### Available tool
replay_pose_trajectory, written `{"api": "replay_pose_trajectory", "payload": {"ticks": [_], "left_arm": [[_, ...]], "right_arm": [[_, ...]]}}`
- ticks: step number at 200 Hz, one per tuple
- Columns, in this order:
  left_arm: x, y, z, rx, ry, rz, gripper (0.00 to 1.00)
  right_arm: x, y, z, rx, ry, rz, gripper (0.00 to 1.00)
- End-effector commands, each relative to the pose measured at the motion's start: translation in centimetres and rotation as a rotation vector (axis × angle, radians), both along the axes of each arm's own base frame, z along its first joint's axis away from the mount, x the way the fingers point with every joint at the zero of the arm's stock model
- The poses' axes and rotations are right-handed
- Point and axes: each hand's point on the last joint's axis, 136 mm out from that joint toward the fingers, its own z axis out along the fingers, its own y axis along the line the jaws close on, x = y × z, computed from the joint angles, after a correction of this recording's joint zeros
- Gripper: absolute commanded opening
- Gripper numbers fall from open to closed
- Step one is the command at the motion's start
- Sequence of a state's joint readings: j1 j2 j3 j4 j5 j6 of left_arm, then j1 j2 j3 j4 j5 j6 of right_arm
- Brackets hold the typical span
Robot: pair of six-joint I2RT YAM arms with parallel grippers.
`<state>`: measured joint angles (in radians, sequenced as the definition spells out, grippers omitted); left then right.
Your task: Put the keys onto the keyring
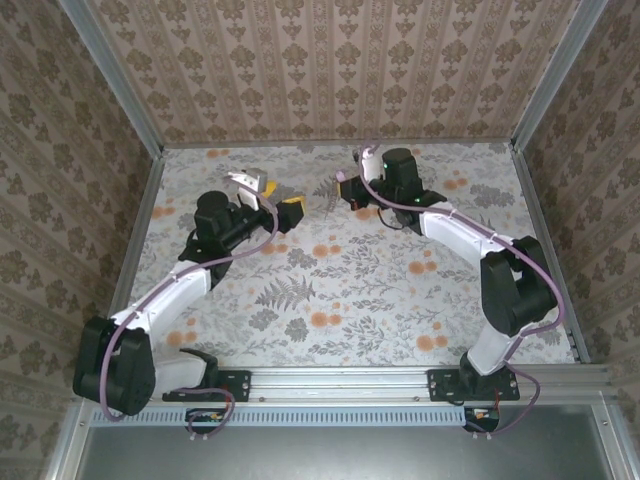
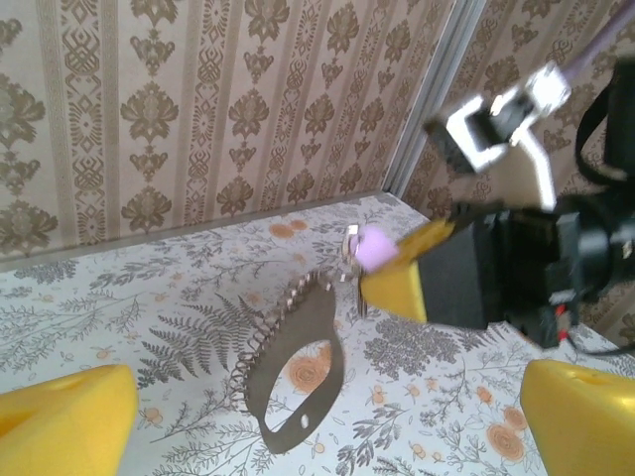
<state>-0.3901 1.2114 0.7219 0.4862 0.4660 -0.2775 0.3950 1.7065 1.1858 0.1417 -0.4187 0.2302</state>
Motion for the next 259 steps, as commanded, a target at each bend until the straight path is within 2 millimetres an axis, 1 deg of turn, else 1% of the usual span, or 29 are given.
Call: {"api": "replay_pose_trajectory", "payload": {"ticks": [1,17,32,46,59,85,128,147,163,170,181,183,193,204,209,214,226,244,259], "left_arm": [[-0.1,0.9,-0.2,0.009,0.012,0.031,1.00],[-0.2,0.8,-0.3,0.004,0.027,0.026,1.00],[-0.2,0.8,-0.3,-0.001,0.041,0.024,1.00],[-0.3,0.8,-0.4,-0.006,0.051,0.024,1.00],[-0.5,0.7,-0.3,-0.015,0.059,0.020,1.00],[-0.9,0.7,-0.3,-0.020,0.075,0.016,1.00],[-1.8,0.7,-0.5,-0.005,0.096,0.016,1.00],[-2.1,0.6,-0.6,-0.005,0.107,0.011,1.00],[-2.3,0.5,-0.7,-0.002,0.120,0.006,1.00],[-2.3,0.5,-0.7,-0.001,0.124,0.006,1.00],[-2.5,0.5,-0.8,0.003,0.135,0.004,1.00],[-2.5,0.5,-0.8,0.003,0.137,0.005,1.00],[-2.7,0.5,-0.9,0.006,0.141,0.007,1.00],[-2.8,0.7,-0.9,0.010,0.145,0.016,1.00],[-2.8,0.8,-1.0,0.014,0.143,0.020,1.00],[-2.8,0.9,-1.0,0.015,0.142,0.027,1.00],[-2.9,1.1,-1.0,0.020,0.140,0.041,1.00],[-2.8,1.6,-0.9,0.039,0.128,0.073,1.00],[-2.4,2.5,-1.2,0.065,0.121,0.128,1.00]], "right_arm": [[-1.0,-2.2,-4.5,-0.010,0.095,-0.097,0.00],[-3.3,-3.3,-7.2,-0.020,0.154,-0.118,0.00],[-5.6,-4.4,-9.1,-0.033,0.205,-0.137,0.00],[-7.7,-5.2,-10.2,-0.033,0.243,-0.151,0.00],[-9.3,-5.6,-11.0,-0.027,0.268,-0.159,0.00],[-11.6,-5.7,-12.5,-0.042,0.319,-0.152,0.00],[-14.1,-5.8,-15.2,-0.052,0.387,-0.150,0.00],[-15.0,-5.5,-15.9,-0.057,0.419,-0.135,0.00],[-16.1,-5.0,-16.1,-0.059,0.463,-0.104,0.00],[-16.8,-4.8,-16.0,-0.053,0.479,-0.085,0.08],[-17.8,-4.7,-15.6,-0.033,0.502,-0.069,0.32],[-17.9,-4.8,-15.0,-0.022,0.490,-0.068,0.36],[-18.4,-5.2,-13.7,-0.009,0.472,-0.081,0.56],[-18.5,-6.1,-12.1,-0.001,0.436,-0.117,0.73],[-18.2,-6.6,-11.2,0.003,0.416,-0.142,0.83],[-18.0,-7.0,-10.3,0.011,0.398,-0.160,0.89],[-17.4,-8.0,-8.1,0.034,0.353,-0.199,1.00],[-16.1,-10.0,-5.3,0.030,0.279,-0.295,1.00],[-14.7,-12.3,-3.9,-0.003,0.224,-0.413,1.00]]}}
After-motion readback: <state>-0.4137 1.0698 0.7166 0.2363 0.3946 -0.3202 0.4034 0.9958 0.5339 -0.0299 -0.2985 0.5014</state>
